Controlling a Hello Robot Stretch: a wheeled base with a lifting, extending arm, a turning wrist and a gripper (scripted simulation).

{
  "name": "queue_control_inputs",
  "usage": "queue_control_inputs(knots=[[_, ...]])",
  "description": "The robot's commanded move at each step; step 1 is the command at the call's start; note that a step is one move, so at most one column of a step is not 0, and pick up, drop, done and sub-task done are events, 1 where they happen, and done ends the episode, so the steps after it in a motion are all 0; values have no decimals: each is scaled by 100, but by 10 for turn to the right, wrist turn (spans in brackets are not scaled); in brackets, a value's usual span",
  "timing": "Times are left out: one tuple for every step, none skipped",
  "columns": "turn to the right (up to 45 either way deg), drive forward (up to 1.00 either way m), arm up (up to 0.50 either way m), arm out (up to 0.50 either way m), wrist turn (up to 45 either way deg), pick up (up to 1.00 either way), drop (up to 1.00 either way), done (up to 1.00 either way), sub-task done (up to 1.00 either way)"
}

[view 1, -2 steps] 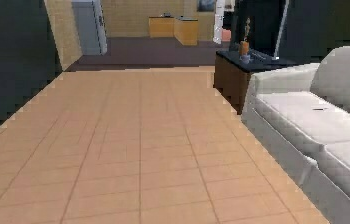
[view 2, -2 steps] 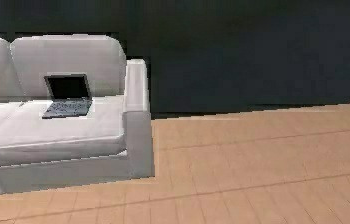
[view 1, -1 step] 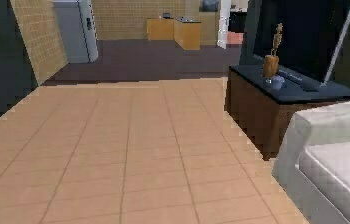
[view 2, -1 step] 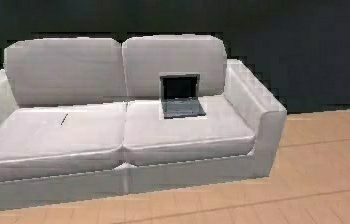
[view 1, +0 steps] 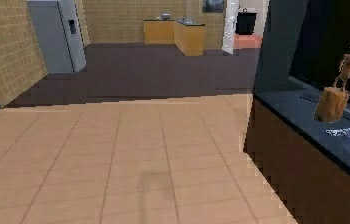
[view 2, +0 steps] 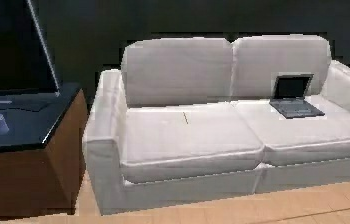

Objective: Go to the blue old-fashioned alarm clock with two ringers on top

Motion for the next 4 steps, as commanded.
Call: queue_control_inputs(knots=[[30,0,0,0,0,0,0,0,0],[0,100,0,0,0,0,0,0,0],[0,95,0,0,0,0,0,0,0],[180,0,0,0,0,0,0,0,0]])
